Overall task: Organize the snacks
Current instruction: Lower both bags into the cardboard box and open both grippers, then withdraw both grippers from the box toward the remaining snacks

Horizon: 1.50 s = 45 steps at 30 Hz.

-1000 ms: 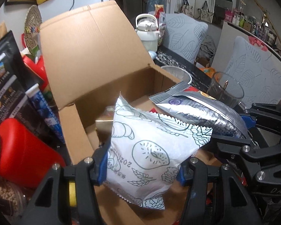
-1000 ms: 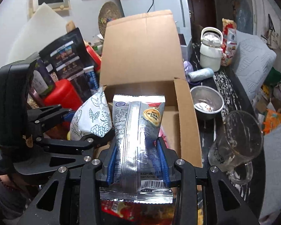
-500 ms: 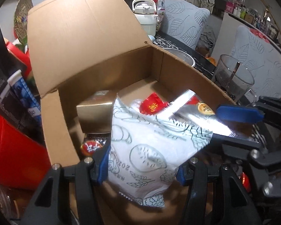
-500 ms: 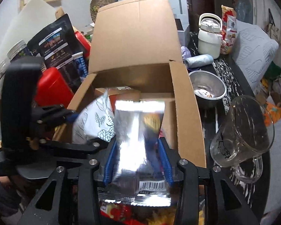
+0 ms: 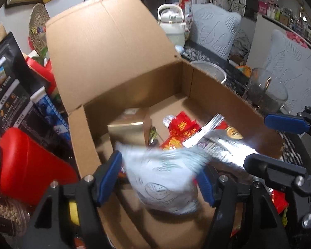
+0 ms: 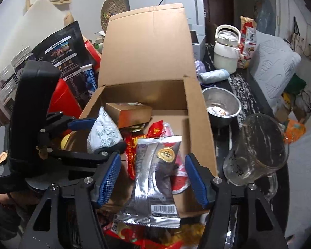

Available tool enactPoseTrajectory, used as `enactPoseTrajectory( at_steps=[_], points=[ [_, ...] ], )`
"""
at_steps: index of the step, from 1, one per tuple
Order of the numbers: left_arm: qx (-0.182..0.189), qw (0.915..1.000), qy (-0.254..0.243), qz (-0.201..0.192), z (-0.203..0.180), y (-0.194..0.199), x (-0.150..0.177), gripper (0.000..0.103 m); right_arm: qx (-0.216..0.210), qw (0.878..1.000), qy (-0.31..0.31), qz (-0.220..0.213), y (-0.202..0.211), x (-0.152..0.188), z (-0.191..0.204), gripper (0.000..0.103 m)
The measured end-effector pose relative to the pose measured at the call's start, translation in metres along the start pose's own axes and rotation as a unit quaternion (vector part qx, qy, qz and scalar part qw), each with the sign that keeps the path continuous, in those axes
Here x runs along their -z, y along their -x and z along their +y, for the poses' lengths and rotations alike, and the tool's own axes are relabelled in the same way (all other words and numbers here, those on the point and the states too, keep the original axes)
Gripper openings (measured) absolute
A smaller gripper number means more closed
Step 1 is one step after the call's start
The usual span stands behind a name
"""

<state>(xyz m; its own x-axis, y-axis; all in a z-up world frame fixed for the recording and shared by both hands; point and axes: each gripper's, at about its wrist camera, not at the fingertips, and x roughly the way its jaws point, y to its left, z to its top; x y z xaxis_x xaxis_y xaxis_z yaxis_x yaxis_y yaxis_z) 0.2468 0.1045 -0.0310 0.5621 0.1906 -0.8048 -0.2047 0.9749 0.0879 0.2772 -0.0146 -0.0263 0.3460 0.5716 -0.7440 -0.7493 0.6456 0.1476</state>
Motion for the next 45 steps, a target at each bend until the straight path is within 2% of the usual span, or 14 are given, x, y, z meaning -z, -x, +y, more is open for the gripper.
enactPoseTrajectory(
  at_steps=[10,24,34,45],
  points=[
    [-0.015,0.9992,0.006,-0.037,0.001,0.039,-0.013,0.069,0.020,0.999,-0.010,-0.023,0.031,-0.004,-0.007,0.064],
    [-0.014,0.9952,0.016,-0.095,-0.003,0.108,-0.013,0.069,0.038,0.997,0.004,-0.074,0.095,-0.011,0.013,0.064],
    [-0.010,0.9902,0.004,-0.139,-0.016,0.168,0.007,0.069,0.054,0.993,0.008,-0.106,0.146,0.009,0.032,0.064],
    [-0.002,0.9859,-0.006,-0.167,-0.032,0.215,0.039,0.070,0.064,0.989,0.009,-0.130,0.196,0.046,0.054,0.064]
  ],
)
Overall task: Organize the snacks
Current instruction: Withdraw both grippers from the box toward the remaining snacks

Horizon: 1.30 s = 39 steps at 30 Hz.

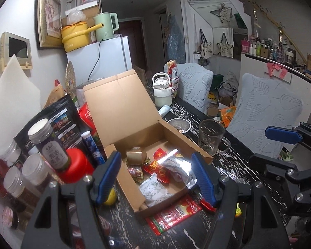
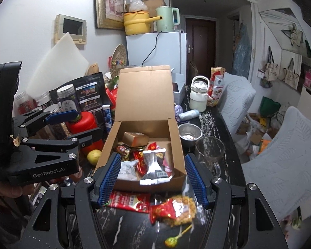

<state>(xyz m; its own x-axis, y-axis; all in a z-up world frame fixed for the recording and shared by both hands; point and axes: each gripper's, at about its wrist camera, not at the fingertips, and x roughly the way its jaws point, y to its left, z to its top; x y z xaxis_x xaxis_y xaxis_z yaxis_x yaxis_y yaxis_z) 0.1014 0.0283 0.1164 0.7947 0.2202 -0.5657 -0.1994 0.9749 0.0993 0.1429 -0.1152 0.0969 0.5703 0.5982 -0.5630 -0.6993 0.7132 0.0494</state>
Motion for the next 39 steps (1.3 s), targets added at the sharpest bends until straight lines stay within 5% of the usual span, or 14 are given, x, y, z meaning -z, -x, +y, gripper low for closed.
enactPoseTrajectory(
  at_steps=[22,39],
  points=[
    [0.039,0.9989,-0.014,0.023,-0.027,0.049,0.078,0.070,0.010,1.000,-0.019,0.007,0.058,0.083,0.031,0.064],
    [0.066,0.9911,-0.003,0.115,-0.041,0.000,0.153,0.069,0.021,0.991,-0.100,0.090,0.021,0.171,0.010,0.064]
  ],
)
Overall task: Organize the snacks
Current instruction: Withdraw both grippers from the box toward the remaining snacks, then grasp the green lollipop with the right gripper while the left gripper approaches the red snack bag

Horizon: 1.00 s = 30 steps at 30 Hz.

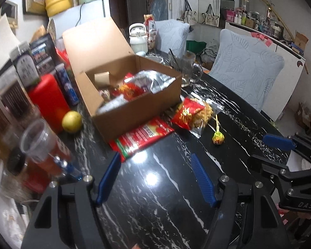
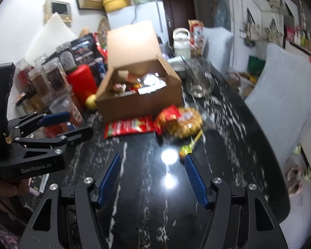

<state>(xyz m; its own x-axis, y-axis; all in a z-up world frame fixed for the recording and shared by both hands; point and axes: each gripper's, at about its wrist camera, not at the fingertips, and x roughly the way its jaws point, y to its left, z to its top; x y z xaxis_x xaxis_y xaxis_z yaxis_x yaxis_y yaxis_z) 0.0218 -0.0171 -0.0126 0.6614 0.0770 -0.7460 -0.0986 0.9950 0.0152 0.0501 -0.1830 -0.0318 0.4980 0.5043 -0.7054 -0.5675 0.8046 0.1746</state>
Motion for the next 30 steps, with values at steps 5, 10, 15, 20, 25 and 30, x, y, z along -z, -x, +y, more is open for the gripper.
enactPoseTrajectory(
  at_steps=[5,10,15,20,25,30],
  points=[
    [0.000,0.9997,0.016,0.019,0.001,-0.024,0.009,0.069,0.018,0.999,-0.032,0.017,-0.015,0.019,-0.018,0.064],
    [0.008,0.9986,0.026,0.044,0.000,-0.049,0.014,0.069,0.036,0.998,-0.047,0.035,-0.031,0.028,-0.033,0.064],
    [0.010,0.9984,0.022,0.050,-0.005,-0.066,0.011,0.069,0.042,0.997,-0.051,0.050,-0.051,0.026,-0.043,0.064],
    [0.028,0.9979,0.029,0.051,-0.005,-0.079,0.003,0.069,0.041,0.996,-0.047,0.060,-0.073,0.015,-0.050,0.064],
    [0.040,0.9975,0.028,0.051,-0.006,-0.088,-0.008,0.069,0.031,0.996,-0.045,0.068,-0.091,0.004,-0.056,0.064],
    [0.042,0.9977,0.016,0.050,-0.011,-0.096,-0.021,0.069,0.028,0.996,-0.032,0.076,-0.106,-0.005,-0.054,0.064]
  ],
)
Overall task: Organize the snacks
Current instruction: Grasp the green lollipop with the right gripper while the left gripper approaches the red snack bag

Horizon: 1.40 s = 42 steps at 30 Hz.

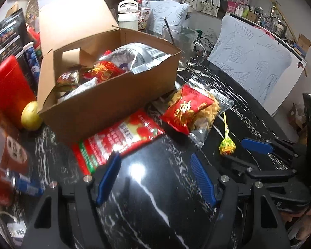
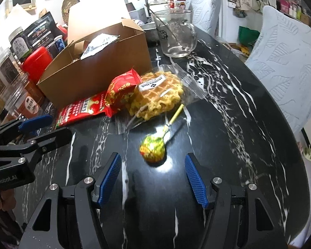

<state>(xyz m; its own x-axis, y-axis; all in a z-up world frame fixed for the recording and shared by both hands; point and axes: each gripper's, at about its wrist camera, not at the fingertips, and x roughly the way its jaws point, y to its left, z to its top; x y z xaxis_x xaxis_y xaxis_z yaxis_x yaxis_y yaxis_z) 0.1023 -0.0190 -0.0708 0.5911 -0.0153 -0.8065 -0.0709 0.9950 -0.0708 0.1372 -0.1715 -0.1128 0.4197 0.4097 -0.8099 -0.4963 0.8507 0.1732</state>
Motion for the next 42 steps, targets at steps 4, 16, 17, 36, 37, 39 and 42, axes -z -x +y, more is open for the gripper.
enactPoseTrajectory(
  at_steps=[4,16,17,36,37,39,42],
  points=[
    [0.003,0.9999,-0.013,0.005,-0.005,-0.008,-0.009,0.069,-0.002,1.000,0.005,0.007,-0.009,-0.005,0.001,0.056],
    [0.021,0.9989,-0.040,0.012,-0.019,-0.031,-0.029,0.069,-0.034,0.999,0.006,-0.005,-0.006,-0.006,-0.014,0.026],
    [0.024,0.9989,-0.040,0.012,-0.020,-0.033,-0.031,0.069,-0.034,0.999,0.004,-0.006,-0.005,-0.007,-0.016,0.026],
    [0.067,0.9961,-0.057,0.004,-0.028,-0.070,-0.053,0.065,-0.034,0.999,-0.027,-0.010,0.000,-0.011,-0.048,0.026],
    [0.070,0.9958,-0.059,0.007,-0.029,-0.071,-0.053,0.059,-0.034,0.999,-0.028,-0.009,0.000,-0.011,-0.049,0.026],
    [0.078,0.9952,-0.059,0.013,-0.030,-0.075,-0.052,0.054,-0.033,0.999,-0.029,-0.008,0.000,-0.011,-0.050,0.026],
    [0.091,0.9946,-0.048,0.013,-0.028,-0.074,-0.052,0.041,-0.031,0.999,-0.035,-0.006,-0.002,-0.011,-0.053,0.026]
  ],
)
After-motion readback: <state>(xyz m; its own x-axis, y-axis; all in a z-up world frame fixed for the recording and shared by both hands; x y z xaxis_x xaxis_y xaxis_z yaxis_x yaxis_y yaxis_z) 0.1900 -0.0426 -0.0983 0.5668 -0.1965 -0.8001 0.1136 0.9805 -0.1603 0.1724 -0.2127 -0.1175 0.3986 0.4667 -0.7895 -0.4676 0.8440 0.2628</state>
